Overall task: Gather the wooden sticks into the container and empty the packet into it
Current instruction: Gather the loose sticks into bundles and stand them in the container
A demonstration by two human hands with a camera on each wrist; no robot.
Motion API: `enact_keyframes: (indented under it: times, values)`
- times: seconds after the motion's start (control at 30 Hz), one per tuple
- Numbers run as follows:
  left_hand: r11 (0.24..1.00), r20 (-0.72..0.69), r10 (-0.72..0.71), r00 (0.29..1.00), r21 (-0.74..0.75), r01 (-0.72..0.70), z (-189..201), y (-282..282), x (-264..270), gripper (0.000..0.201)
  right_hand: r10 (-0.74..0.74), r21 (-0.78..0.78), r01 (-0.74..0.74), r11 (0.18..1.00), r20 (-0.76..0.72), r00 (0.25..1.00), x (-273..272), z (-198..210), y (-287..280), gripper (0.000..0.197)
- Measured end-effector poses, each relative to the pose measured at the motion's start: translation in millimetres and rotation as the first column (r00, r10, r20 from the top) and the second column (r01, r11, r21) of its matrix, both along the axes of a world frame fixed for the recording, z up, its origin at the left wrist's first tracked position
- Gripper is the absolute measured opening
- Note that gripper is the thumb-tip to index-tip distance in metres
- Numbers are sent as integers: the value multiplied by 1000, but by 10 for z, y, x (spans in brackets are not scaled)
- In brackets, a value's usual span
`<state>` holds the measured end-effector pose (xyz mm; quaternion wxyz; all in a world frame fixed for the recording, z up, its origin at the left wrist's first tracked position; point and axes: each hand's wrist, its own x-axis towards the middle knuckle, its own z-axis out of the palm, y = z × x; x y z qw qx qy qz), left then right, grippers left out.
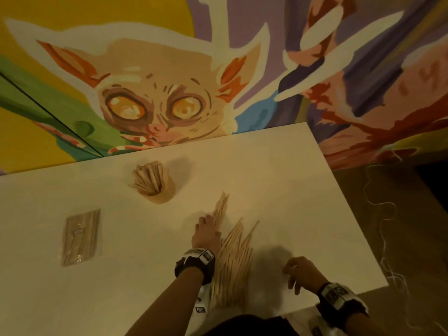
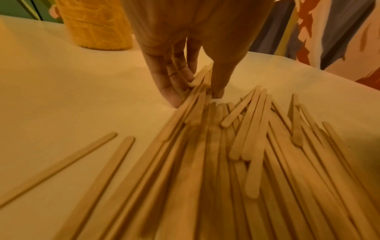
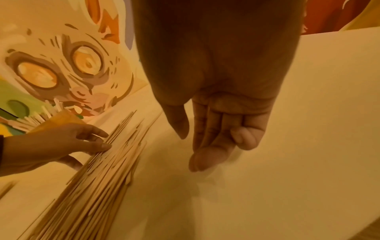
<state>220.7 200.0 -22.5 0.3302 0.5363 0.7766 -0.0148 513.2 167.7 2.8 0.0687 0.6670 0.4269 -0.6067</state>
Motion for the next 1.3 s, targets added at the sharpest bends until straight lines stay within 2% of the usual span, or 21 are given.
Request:
enact_keyframes:
  times: [0.1, 0.23, 0.37, 0.5, 0.67, 0.73, 0.83, 0.93, 1.07, 1.2, 1.3]
  values:
    - [1000, -29, 6, 1000, -20, -6, -37, 2, 43, 43, 35, 10, -35, 999, -20, 999, 26, -11, 78, 19]
    - [994, -113, -79, 990, -79, 70, -61, -7, 122, 45, 79, 22, -78, 997, -45, 996, 62, -36, 159, 16]
    - [990, -182, -134, 974, -77, 122, -66, -20, 154, 47, 108, 38, -106, 994, -73, 991, 83, -43, 208, 17]
    - [976, -160, -206, 965, -108, 191, -64, -11, 90, 59, 127, 65, -122, 990, -86, 988, 84, -29, 264, 18]
    - [985, -102, -170, 980, -36, 167, 69, 5, 73, 38, 121, 99, -110, 989, -114, 986, 45, 58, 368, 20]
    - [987, -47, -158, 986, 15, 159, 162, 32, 62, 30, 119, 116, -103, 988, -134, 984, 2, 94, 414, 20]
    - [995, 122, -49, 991, 87, 39, 390, 55, 39, 15, 125, 152, -99, 983, -171, 977, -97, 115, 504, 21]
    - [991, 276, 47, 960, 108, -80, 580, 56, -11, 21, 118, 187, -76, 979, -225, 967, -234, 147, 609, 21]
    - [976, 301, 26, 953, 198, -89, 687, 55, -140, 12, 127, 226, -54, 973, -319, 939, -433, 242, 733, 22]
    - [949, 506, 116, 855, 198, -246, 832, -7, -193, 14, 58, 246, 53, 968, -423, 904, -607, 392, 848, 26]
    - [963, 597, 116, 794, 127, -237, 940, -92, -179, 18, -94, 221, 227, 949, -487, 868, -713, 516, 968, 34]
